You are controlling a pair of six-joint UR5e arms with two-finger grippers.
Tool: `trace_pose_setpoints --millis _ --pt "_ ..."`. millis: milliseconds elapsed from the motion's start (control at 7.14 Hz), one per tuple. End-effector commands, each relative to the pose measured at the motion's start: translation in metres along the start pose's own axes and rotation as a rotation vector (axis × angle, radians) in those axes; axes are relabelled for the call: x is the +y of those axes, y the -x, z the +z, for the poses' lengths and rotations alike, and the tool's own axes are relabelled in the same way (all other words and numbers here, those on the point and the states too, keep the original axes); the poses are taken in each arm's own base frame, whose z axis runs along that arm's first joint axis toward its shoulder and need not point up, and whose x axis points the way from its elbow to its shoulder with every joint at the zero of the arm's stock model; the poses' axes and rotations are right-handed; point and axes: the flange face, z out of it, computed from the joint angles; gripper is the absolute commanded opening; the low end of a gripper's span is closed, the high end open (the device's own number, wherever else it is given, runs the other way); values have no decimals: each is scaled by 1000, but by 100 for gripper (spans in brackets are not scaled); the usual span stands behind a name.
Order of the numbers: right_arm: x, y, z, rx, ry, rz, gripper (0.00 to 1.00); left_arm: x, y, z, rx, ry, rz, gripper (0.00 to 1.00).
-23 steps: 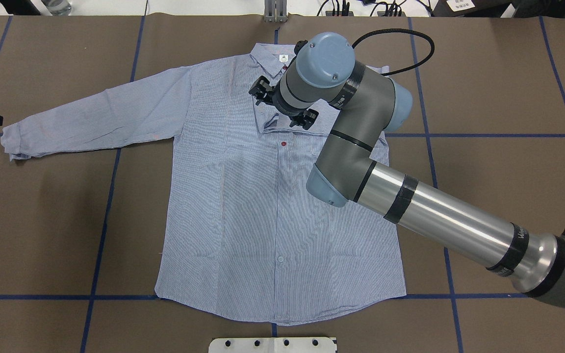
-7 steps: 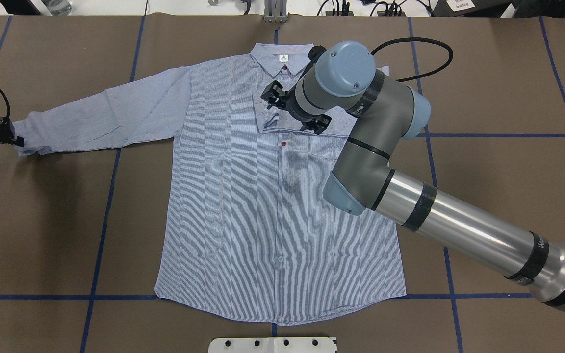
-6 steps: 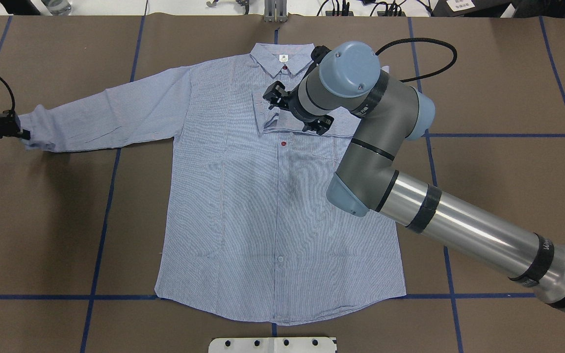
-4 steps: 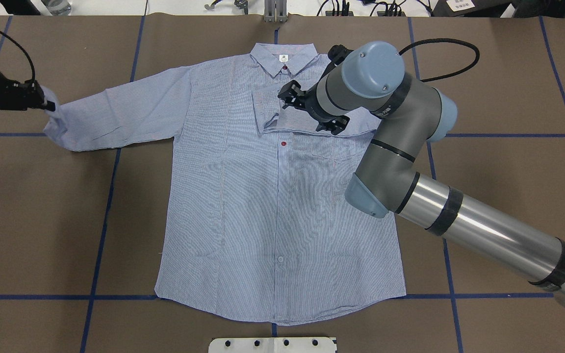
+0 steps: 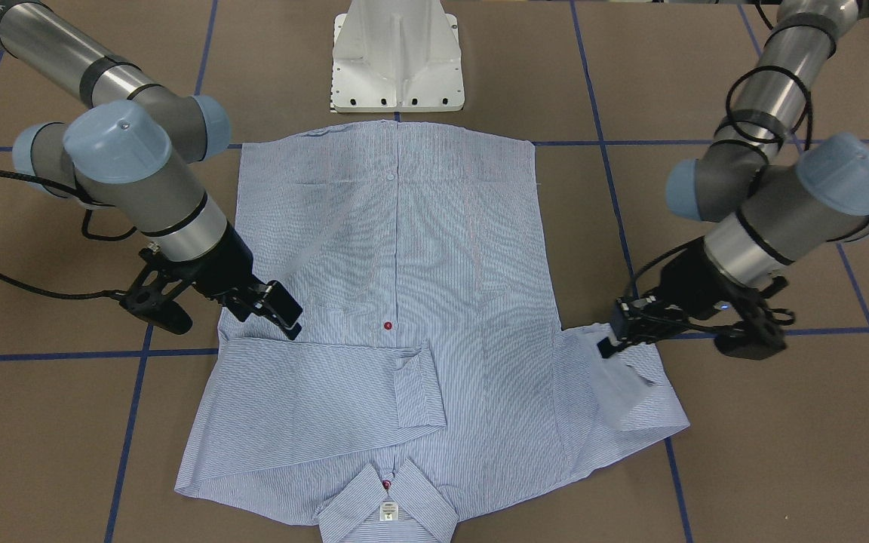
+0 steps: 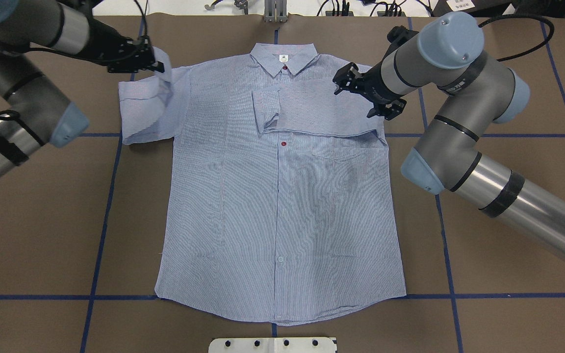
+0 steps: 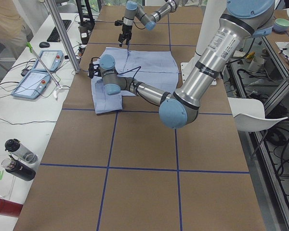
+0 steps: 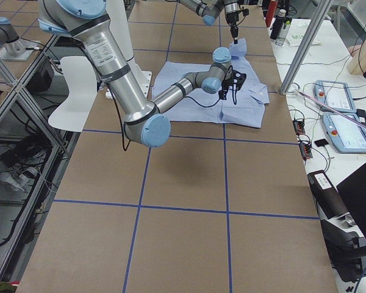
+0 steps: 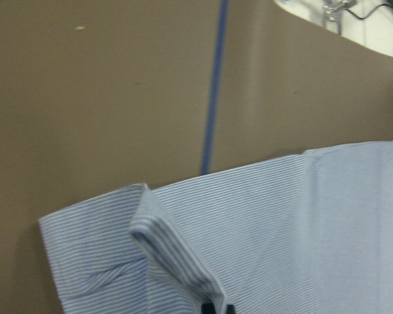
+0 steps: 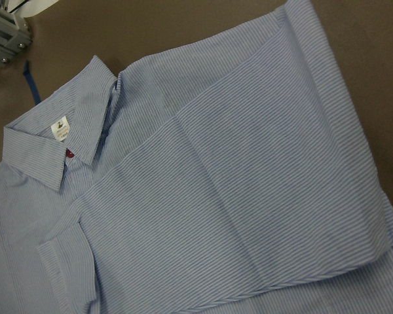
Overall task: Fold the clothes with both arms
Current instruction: 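Fold the held sleeve with the left gripper across toward the collar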
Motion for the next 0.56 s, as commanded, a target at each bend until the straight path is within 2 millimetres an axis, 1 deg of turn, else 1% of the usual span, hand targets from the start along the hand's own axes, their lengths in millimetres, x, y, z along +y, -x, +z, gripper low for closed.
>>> trace_pose_setpoints --millis 0,140,280,420 --pt "-34 -48 -11 36 -26 18 99 55 -116 65 30 -15 -55 0" --pt "-42 -65 -11 54 -35 -5 100 75 -147 79 40 -16 -44 0" --pt "-45 -77 -11 65 -38 -12 100 95 -166 91 56 -17 -58 0" --pt "-46 -79 -10 68 -47 -14 100 114 -184 105 67 -37 -65 0"
